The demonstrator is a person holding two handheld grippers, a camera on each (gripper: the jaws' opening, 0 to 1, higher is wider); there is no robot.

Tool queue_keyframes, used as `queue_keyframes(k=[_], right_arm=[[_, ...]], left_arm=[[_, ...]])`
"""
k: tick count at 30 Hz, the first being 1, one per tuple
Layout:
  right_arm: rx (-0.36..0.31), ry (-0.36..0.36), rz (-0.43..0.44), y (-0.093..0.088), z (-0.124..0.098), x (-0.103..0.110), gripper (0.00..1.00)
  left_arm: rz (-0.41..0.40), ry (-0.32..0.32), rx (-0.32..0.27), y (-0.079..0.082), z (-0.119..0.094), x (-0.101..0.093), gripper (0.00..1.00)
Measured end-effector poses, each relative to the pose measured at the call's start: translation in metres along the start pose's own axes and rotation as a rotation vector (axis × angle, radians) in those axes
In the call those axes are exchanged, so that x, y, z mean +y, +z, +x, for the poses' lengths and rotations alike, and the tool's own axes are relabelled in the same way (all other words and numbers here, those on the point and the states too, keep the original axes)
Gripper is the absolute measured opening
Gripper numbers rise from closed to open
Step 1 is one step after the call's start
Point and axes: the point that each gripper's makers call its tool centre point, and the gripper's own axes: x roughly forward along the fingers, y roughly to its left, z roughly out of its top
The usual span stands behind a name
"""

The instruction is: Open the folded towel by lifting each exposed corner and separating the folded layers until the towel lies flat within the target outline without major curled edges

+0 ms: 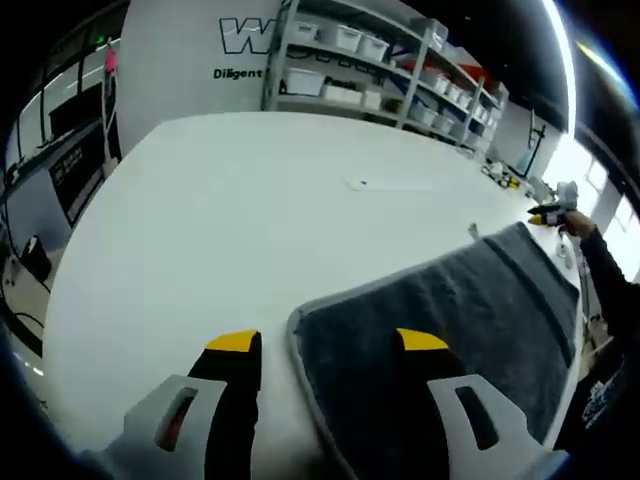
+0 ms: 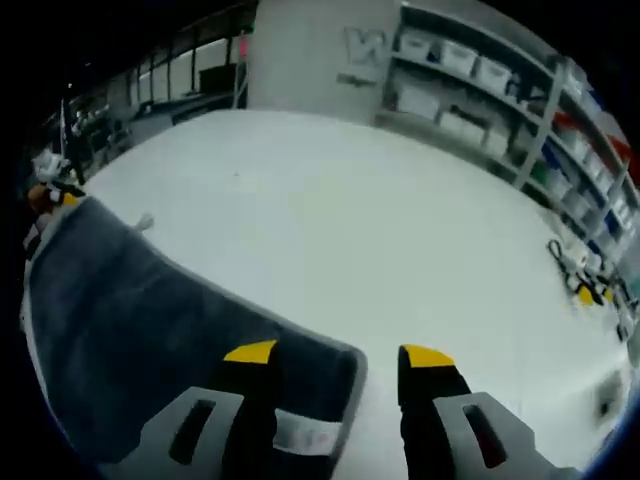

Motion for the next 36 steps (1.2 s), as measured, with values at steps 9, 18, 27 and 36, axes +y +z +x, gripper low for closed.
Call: queue_keyframes(k=[9,18,27,36], right_arm=[[0.026,0.001,0.053,-0.015,0.007,-0.003,0.37],[0.053,0.002,0.047,-0.028,0.011,0.004,0.33],[0.051,0.008,0.079,-0.033,0.011,0.008,0.21],[0.062,0.048,0.055,-0.039,0.009,0.025,0.05]], left_arm=[[0.004,-0.002,-0.020,0.001,0.007,0.007,0.41],[0.007,-0.016,0.001,-0.006,0.011,0.005,0.38],[0.005,-0.009,0.013,-0.011,0.013,0.001,0.30],[-0.010,-0.016,-0.004,-0.011,0.011,-0.003,0.10]])
